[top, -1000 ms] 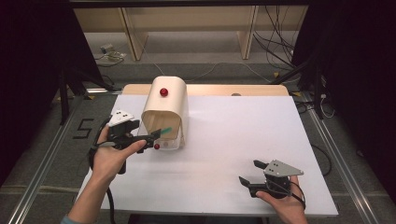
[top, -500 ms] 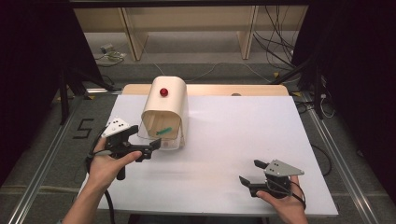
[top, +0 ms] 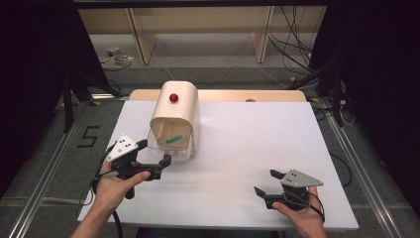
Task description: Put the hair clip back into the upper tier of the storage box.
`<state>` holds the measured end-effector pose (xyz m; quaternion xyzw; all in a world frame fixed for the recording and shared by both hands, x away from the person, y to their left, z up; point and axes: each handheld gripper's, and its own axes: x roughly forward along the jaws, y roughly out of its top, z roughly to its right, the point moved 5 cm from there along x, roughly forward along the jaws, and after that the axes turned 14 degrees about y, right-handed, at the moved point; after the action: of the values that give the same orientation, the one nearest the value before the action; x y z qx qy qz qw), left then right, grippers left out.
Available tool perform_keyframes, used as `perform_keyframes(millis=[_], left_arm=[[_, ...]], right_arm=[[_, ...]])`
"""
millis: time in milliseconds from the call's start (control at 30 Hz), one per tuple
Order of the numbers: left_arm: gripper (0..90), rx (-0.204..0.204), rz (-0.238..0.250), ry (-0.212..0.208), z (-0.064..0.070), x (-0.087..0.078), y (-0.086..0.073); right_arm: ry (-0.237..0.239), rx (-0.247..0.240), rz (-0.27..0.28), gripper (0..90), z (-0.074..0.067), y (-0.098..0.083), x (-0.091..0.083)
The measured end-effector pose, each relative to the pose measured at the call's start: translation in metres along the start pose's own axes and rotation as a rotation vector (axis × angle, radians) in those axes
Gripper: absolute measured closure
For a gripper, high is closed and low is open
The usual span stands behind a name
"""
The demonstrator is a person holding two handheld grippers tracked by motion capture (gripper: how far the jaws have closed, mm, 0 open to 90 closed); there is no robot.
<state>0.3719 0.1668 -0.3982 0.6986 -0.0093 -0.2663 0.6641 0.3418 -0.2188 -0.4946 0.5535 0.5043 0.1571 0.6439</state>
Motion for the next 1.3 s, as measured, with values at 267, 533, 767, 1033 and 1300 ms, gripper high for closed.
perform_keyframes(millis=[267, 533, 767, 1033, 1300], left_arm=[[0.9, -0.015, 0.036, 0.023, -0.003, -0.011, 0.000], [2.1, -0.035, -0.002, -0.025, 0.006, -0.019, -0.014], [4.6, -0.035, -0.014, -0.028, 0.011, -0.021, -0.027], [10.3, -0.028, -0.012, -0.039, 0.016, -0.019, -0.031], [10.6, -0.021, -0.009, -0.043, 0.017, -0.018, -0.031]], right_arm=[[-0.003, 0.003, 0.001, 19.8, -0.001, 0.000, 0.000], [-0.006, 0.004, -0.003, 19.8, 0.000, 0.000, 0.000], [-0.006, 0.008, 0.000, 19.7, 0.000, -0.001, -0.001], [-0.009, 0.011, 0.003, 19.8, 0.000, -0.001, -0.002], [-0.010, 0.013, 0.002, 19.8, 0.000, 0.000, -0.002]])
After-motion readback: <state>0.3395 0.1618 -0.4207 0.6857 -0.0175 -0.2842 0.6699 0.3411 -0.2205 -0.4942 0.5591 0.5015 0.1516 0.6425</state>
